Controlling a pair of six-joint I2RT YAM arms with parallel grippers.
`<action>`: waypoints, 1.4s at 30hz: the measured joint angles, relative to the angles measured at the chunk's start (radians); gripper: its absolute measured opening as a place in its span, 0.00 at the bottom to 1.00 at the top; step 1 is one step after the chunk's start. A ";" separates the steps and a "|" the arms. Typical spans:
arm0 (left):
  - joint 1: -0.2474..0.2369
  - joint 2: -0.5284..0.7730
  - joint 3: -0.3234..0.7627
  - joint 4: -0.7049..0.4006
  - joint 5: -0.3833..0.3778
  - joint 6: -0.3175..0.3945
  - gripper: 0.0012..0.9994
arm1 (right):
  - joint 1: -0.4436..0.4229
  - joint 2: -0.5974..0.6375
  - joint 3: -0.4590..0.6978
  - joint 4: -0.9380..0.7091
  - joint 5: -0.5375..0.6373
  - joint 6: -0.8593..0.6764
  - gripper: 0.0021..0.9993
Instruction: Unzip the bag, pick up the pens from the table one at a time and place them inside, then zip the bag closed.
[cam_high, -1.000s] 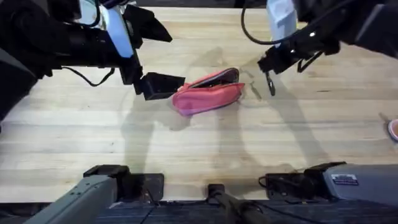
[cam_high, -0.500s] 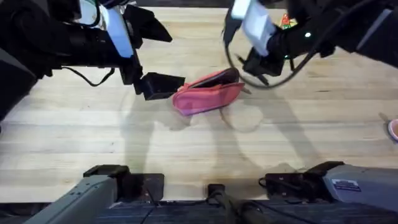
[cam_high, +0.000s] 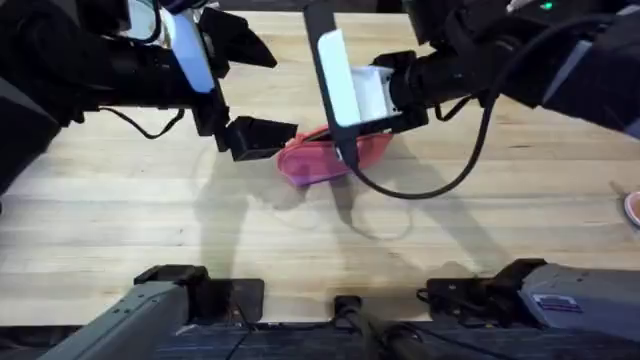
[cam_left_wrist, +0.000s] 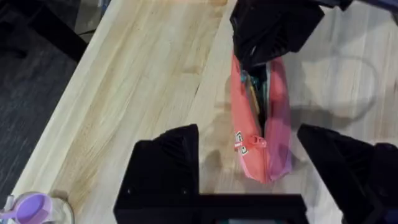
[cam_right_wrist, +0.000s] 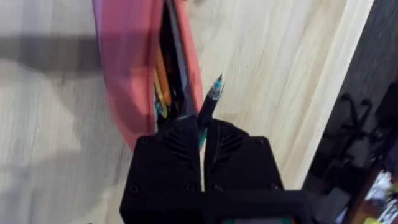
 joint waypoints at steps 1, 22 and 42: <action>0.002 0.000 0.000 0.000 0.000 0.000 0.99 | 0.005 0.000 0.000 0.000 0.000 -0.013 0.03; 0.199 -0.082 0.000 -0.080 0.000 0.000 0.99 | 0.073 0.135 0.000 0.026 -0.035 -0.098 0.03; 0.213 -0.118 0.000 -0.087 0.001 0.000 0.99 | 0.086 0.240 0.036 0.046 -0.051 -0.102 1.00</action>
